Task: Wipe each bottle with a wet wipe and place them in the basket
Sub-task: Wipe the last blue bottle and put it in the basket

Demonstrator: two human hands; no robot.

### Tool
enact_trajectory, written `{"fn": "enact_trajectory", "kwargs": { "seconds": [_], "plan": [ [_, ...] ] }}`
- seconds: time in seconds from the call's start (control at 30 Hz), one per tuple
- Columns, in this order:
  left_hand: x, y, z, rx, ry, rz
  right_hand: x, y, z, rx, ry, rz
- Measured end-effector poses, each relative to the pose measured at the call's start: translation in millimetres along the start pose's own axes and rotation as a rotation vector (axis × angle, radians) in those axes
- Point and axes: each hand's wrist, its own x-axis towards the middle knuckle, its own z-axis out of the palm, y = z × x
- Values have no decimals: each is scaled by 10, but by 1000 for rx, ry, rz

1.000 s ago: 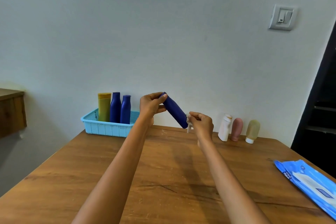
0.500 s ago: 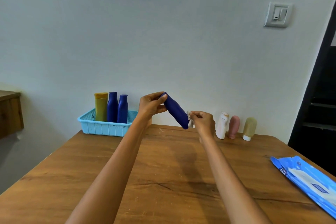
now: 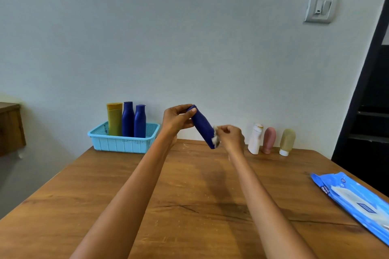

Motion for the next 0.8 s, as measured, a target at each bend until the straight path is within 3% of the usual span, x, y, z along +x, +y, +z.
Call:
{"fn": "enact_trajectory", "kwargs": {
  "seconds": [0.2, 0.37, 0.5, 0.63, 0.8],
  "plan": [
    [1, -13, 50, 28, 4, -59, 41, 56, -9, 37, 9, 46],
    [21, -49, 116, 73, 81, -96, -105, -366, 87, 238, -52, -146],
    [37, -7, 94, 48, 169, -71, -182, -470, 185, 202, -35, -259],
    [50, -40, 23, -4, 294, -76, -138, -154, 235, 118, -18, -143],
    [55, -45, -28, -76, 333, -104, -64, 53, 165, 119, 18, -17]
  ]
}}
